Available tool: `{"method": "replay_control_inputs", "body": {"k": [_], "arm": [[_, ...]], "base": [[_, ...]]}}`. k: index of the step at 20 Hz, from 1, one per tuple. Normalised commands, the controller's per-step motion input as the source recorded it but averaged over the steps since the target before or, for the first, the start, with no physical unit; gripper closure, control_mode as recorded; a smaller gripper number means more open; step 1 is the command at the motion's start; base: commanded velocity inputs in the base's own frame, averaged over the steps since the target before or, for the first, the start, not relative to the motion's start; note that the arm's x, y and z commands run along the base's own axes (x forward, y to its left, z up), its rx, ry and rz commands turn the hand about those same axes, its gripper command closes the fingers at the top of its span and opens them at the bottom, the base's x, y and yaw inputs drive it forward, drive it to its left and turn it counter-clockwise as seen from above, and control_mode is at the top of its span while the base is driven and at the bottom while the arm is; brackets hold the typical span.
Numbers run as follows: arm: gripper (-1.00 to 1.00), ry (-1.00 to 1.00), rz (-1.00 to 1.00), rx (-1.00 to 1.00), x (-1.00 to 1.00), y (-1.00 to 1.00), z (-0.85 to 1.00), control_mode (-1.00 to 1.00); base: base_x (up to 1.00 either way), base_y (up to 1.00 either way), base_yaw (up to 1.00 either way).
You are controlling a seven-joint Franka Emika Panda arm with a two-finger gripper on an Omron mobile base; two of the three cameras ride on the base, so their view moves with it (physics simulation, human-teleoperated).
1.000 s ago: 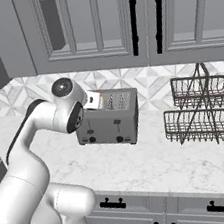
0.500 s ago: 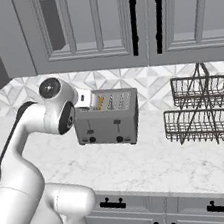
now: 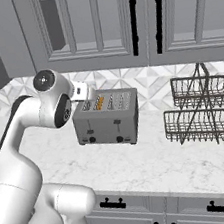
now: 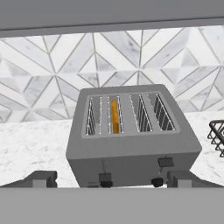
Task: Start the toaster. Once the lever pops up, take the bread to the plate on the dining counter.
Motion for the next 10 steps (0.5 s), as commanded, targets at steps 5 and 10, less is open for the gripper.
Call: {"method": "replay_control_inputs", "body": {"k": [5,10], "arm": [[-1.00,0.00,0.00,0.00,0.00,0.00,0.00,-1.00],[-1.00,0.00,0.00,0.00,0.00,0.00,0.00,-1.00]], "base": [[0.00,0.00,0.00],[0.00,0.00,0.00]]}}
